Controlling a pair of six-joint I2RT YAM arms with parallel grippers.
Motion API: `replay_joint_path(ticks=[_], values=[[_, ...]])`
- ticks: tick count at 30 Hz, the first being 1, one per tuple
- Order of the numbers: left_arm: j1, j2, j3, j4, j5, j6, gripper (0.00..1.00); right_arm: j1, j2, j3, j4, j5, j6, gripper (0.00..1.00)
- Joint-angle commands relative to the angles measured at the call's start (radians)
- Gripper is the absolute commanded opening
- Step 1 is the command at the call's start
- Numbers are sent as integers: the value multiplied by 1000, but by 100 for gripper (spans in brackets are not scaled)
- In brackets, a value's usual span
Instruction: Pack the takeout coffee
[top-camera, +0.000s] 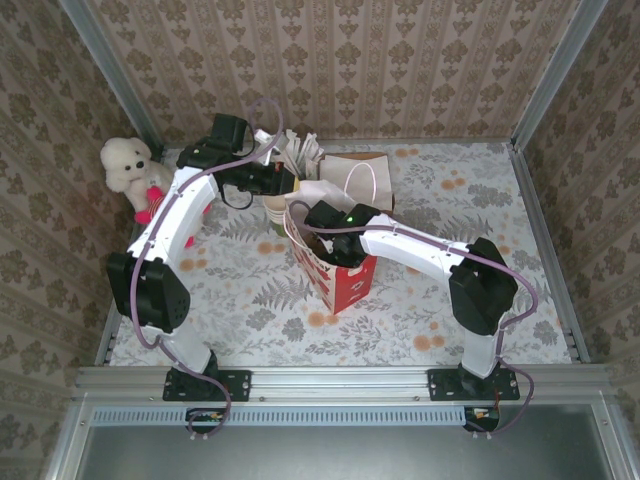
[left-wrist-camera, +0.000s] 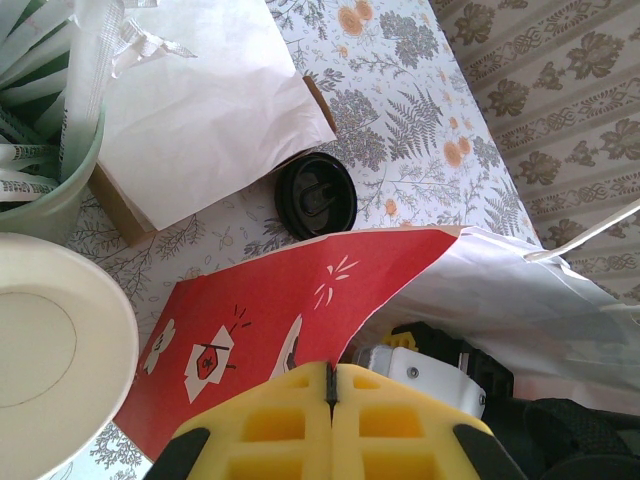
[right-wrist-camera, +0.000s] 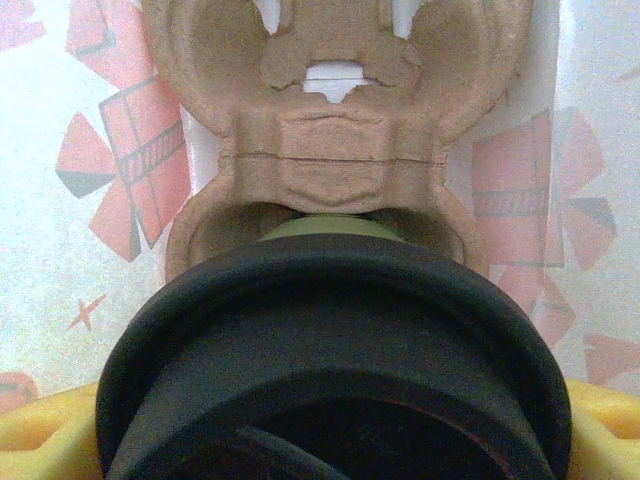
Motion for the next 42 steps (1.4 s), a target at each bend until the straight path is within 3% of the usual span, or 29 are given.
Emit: replay_joint_path(ticks=[1, 42], values=[[10, 0, 14, 4, 15, -8, 0, 11, 134, -95, -19, -32, -18, 37], [9, -10, -17, 55, 44, -9, 0, 40, 140, -55, -29, -52, -17, 37]])
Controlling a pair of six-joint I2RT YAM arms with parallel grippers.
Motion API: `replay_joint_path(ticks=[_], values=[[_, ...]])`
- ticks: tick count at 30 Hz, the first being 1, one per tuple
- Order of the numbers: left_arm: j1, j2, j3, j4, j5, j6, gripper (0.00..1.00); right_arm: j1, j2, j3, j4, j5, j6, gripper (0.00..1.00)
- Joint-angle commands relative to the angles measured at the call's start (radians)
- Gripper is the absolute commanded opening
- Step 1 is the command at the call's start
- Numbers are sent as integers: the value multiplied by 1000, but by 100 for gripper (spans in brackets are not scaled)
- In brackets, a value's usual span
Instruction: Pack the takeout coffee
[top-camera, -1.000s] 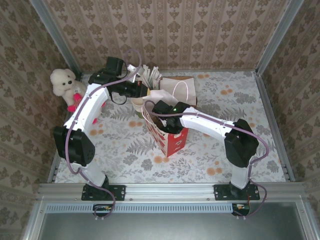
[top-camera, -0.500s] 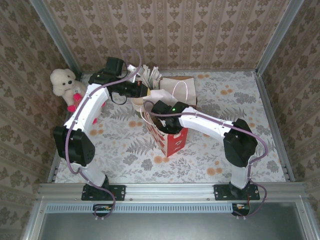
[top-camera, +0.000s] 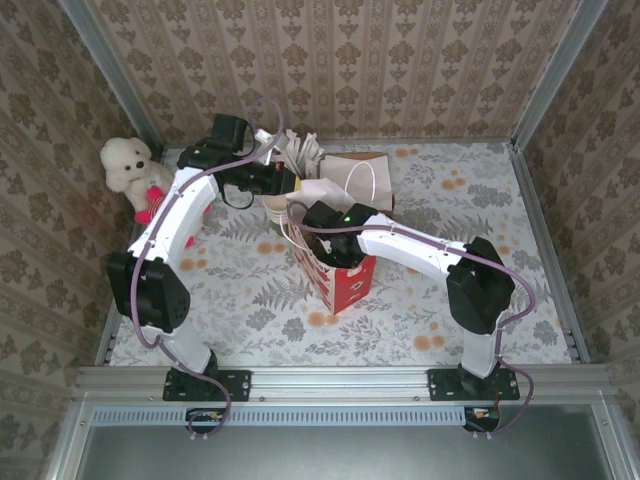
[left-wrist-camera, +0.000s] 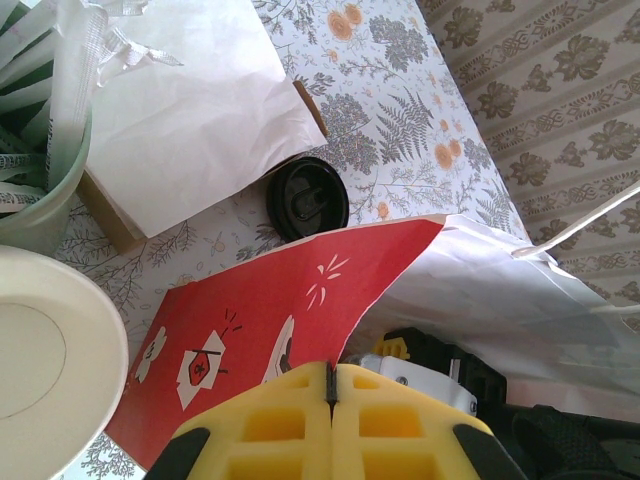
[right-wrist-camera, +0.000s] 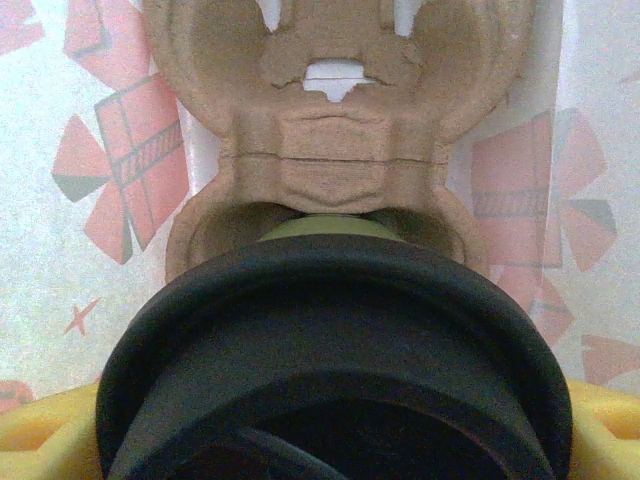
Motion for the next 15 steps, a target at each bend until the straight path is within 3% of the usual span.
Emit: replay_joint_path(ticks=[1, 15], values=[[9, -9, -9, 32, 24, -7, 0, 32, 129, -81, -13, -59, -18, 38], [9, -13, -8, 37, 26, -5, 0, 45, 155, -58, -59, -23, -13, 38]])
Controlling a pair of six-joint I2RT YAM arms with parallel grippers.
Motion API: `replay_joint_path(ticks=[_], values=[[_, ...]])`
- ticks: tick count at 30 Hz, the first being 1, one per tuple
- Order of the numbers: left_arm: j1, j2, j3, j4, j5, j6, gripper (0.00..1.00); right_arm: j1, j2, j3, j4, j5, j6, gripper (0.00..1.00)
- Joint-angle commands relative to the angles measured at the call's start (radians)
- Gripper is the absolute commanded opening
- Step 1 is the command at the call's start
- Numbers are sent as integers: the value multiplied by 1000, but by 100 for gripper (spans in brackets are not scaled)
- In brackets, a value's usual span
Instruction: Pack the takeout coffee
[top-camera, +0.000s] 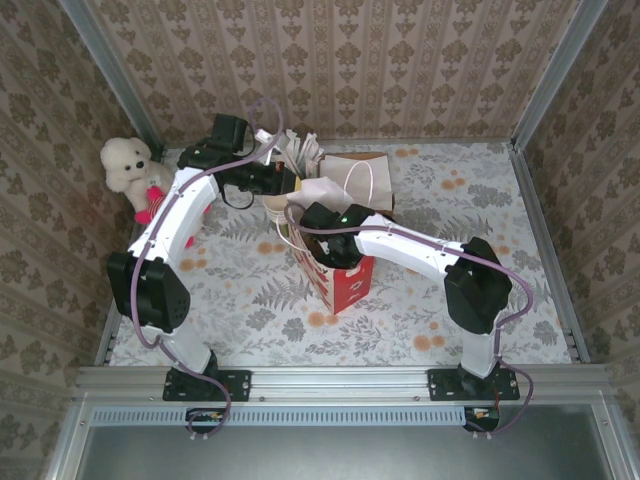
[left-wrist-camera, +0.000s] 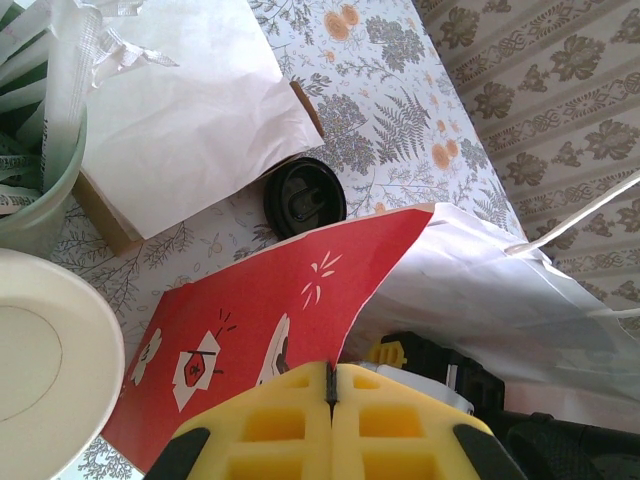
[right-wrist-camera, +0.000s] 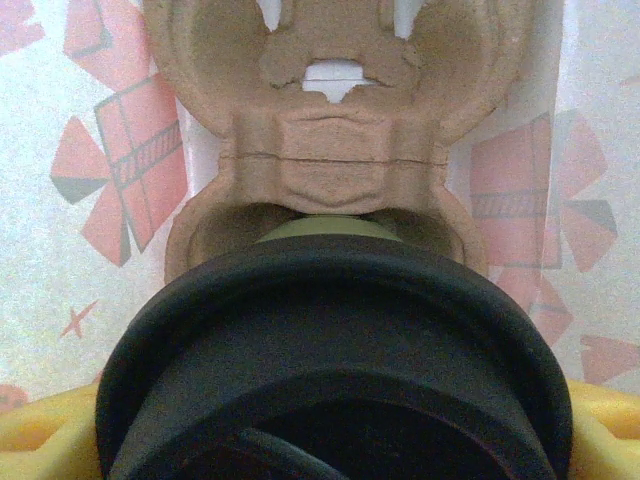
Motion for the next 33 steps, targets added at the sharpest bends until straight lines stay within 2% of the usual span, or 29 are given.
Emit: replay_joint_path(ticks=[1, 33], values=[[9, -13, -6, 34, 23, -6, 0, 31, 139, -72, -47, -42, -12, 38], [5, -12, 3, 50, 32, -13, 0, 32, 114, -47, -59, -78, 5, 39]])
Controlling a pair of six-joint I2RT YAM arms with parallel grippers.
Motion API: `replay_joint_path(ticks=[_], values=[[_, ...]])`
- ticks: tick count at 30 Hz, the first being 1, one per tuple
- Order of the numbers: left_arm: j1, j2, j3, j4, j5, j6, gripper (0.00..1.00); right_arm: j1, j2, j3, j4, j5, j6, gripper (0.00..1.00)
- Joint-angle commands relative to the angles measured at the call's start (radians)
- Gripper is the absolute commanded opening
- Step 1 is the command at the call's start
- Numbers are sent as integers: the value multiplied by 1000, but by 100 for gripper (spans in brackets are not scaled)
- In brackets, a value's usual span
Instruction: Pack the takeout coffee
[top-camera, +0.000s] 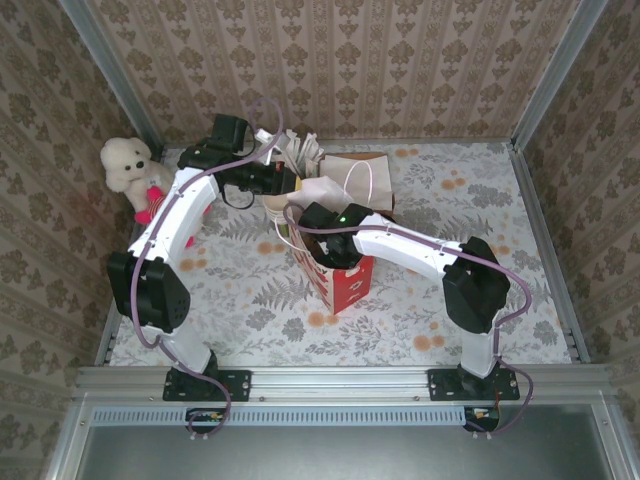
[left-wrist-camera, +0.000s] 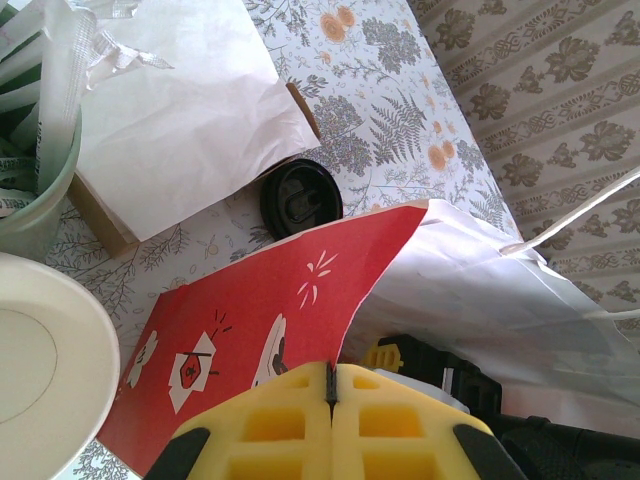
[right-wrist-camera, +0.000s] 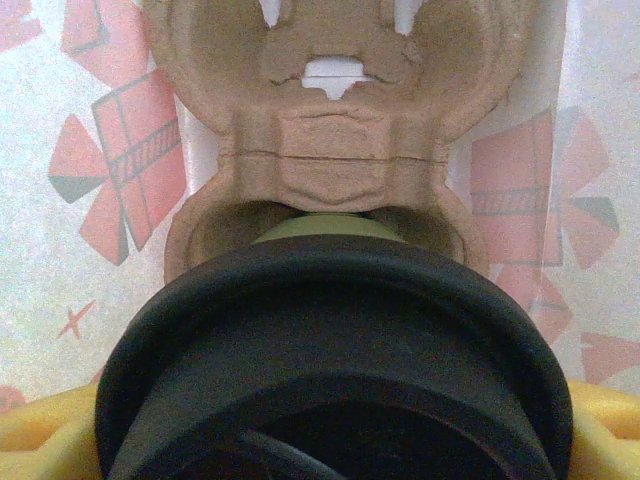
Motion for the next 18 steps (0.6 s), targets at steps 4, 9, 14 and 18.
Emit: replay_joint_path(ticks=[4, 9, 14, 18], values=[[5, -10, 8, 45, 26, -6, 0, 30, 115, -68, -43, -81, 2, 39], [5, -13, 11, 44, 28, -5, 0, 30, 126, -76, -42, -83, -3, 39], [5, -13, 9, 43, 27, -7, 0, 31, 123, -73, -38, -81, -5, 39], [5, -18, 7, 42, 25, -6, 0, 30, 122, -74, -41, -79, -7, 40]])
